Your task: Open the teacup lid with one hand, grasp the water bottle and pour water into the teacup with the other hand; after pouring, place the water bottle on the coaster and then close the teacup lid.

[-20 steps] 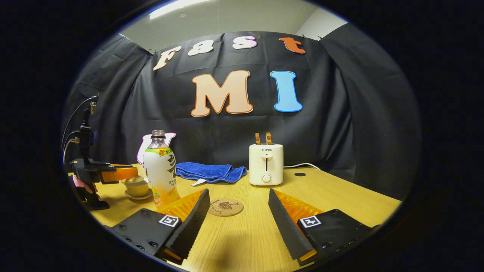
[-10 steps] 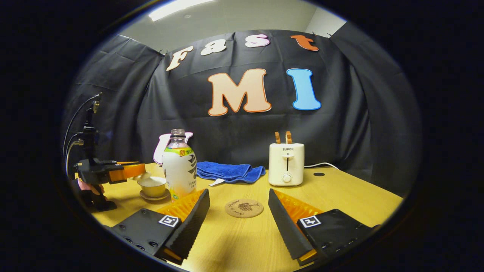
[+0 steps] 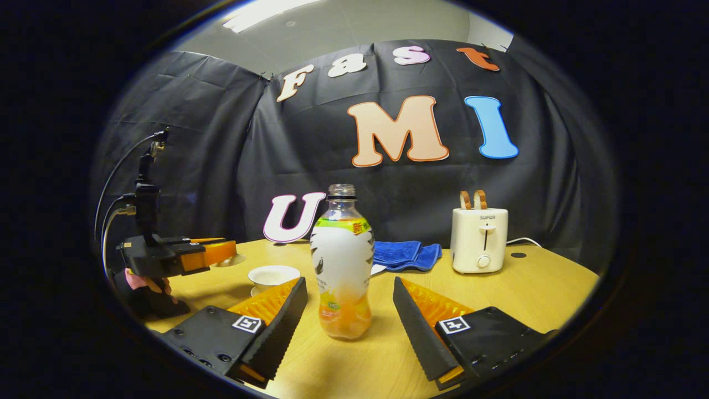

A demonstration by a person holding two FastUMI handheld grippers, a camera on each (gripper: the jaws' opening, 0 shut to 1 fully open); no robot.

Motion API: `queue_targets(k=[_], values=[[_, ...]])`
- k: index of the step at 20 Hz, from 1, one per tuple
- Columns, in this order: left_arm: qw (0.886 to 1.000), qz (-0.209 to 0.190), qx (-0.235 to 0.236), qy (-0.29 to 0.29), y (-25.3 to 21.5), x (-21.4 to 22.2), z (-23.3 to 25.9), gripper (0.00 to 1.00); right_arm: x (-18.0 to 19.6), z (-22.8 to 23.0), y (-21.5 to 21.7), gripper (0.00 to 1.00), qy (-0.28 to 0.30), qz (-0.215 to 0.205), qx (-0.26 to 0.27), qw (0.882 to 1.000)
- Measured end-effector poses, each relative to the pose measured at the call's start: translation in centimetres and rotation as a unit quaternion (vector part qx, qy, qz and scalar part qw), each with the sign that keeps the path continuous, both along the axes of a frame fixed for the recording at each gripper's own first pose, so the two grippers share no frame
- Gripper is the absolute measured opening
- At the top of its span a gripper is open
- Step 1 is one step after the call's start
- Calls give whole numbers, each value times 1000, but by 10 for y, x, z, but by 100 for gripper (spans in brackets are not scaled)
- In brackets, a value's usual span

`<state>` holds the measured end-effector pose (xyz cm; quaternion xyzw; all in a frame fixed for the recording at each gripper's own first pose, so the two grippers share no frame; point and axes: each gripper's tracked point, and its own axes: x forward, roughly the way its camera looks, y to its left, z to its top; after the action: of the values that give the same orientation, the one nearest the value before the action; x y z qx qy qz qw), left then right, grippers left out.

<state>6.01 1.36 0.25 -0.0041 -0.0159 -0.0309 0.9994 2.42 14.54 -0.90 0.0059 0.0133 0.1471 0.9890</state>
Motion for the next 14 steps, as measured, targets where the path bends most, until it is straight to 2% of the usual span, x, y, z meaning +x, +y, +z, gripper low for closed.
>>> queue_targets(k=[2, 14], values=[[1000, 5, 0, 0, 8, 0, 0, 28, 9, -3, 10, 100, 7, 3, -2, 1000], [1000, 14, 0, -1, 37, 2, -1, 26, 55, -30, 23, 99, 80, -37, -30, 996]])
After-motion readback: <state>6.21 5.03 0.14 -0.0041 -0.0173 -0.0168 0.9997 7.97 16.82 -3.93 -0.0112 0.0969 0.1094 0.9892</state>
